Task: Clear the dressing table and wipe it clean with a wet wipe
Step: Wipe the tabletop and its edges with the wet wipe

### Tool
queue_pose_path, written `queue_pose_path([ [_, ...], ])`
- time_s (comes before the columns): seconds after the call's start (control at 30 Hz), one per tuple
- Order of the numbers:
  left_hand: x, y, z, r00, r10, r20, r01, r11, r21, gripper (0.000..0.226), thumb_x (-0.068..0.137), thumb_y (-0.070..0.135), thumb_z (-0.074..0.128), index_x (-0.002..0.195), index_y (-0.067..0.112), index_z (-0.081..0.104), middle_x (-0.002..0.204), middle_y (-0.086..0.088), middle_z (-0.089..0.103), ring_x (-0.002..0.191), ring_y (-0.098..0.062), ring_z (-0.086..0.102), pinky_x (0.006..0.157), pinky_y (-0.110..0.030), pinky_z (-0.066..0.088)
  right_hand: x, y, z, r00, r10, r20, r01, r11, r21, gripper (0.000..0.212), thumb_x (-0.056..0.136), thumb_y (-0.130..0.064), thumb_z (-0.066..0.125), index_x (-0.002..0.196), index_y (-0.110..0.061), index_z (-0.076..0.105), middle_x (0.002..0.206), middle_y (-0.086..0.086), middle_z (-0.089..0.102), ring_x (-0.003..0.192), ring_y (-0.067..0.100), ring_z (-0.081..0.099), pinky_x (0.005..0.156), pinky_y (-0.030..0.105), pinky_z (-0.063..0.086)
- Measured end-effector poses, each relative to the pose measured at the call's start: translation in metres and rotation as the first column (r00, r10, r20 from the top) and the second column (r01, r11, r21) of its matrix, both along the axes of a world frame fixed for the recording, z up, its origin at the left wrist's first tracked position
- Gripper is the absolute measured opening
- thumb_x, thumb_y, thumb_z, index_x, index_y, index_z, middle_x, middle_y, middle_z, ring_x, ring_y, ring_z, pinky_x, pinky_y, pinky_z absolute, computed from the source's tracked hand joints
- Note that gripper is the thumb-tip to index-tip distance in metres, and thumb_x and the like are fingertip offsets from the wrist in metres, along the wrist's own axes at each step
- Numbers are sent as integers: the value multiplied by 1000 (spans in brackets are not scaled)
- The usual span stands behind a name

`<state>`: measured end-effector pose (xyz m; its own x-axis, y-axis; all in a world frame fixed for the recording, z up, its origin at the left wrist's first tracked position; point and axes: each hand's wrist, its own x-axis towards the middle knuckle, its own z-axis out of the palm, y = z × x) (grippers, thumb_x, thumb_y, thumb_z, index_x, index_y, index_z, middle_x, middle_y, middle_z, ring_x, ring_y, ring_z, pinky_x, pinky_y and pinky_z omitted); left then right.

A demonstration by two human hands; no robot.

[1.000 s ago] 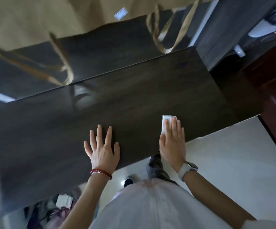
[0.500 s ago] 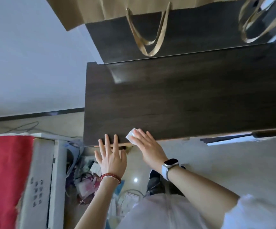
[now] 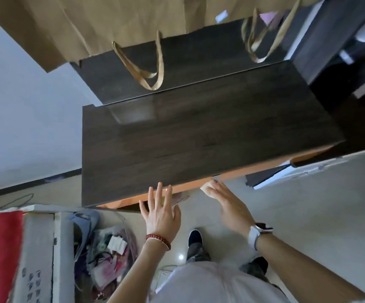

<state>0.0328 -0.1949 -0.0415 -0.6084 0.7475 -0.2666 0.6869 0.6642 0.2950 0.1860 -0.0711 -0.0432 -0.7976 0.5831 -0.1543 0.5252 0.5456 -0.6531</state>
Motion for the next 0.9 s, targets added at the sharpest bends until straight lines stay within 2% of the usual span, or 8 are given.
queue_pose_path([
  [0.07,30,28,5,996,-85,14,85,996,-7,54,90,29,40,142,25,23,155,-2,9,142,-25,-2,111,-52,-4,48,13,-4,990,-139,20,139,990,-29,75,74,21,27,138,-18,37,149,-2,30,139,13,22,105,8,17],
  [0.17,81,76,14,977,-215,4,215,976,34,52,90,32,37,140,23,28,153,-5,15,142,-27,4,112,-52,2,124,32,-5,938,-347,8,346,932,-106,73,77,18,32,135,-24,42,144,-8,38,135,7,31,113,23,23],
  [0.27,153,125,22,937,-349,-19,349,933,91,52,87,32,38,137,19,36,150,-9,26,139,-31,17,111,-52,14,209,43,11,827,-560,-53,549,824,-141,70,81,14,34,124,-40,40,128,-21,44,121,-3,42,103,6,26],
  [0.33,217,156,27,894,-447,-14,446,889,100,51,89,33,37,138,18,35,149,-9,27,138,-31,20,111,-49,17,273,45,17,732,-682,-19,678,730,-87,58,87,8,38,125,-35,41,128,-15,48,118,4,48,98,7,30],
  [0.43,319,193,34,796,-605,31,597,792,130,48,92,33,37,138,20,33,148,-5,29,136,-26,24,109,-43,18,368,44,20,575,-814,78,818,573,-43,44,94,-2,38,135,-16,41,134,3,51,118,23,54,96,27,40],
  [0.5,391,213,42,694,-720,22,710,689,146,46,94,33,36,138,23,32,148,1,29,136,-20,24,111,-39,14,429,35,25,458,-885,79,889,458,-20,38,96,-7,35,133,-11,43,131,9,54,114,28,55,93,31,40],
  [0.73,586,267,62,314,-949,-33,920,295,260,40,91,29,40,128,18,48,131,0,53,123,-16,45,106,-37,29,584,15,50,-55,-996,-74,998,-54,-22,17,94,-12,46,102,-7,60,86,7,66,78,28,62,66,23,36],
  [0.9,694,303,55,146,-989,-24,949,133,287,37,91,25,45,127,15,50,130,-2,54,122,-19,46,104,-36,30,671,20,46,-267,-955,-126,963,-269,-4,9,92,-16,52,84,-19,55,73,-3,59,64,17,54,61,25,36],
])
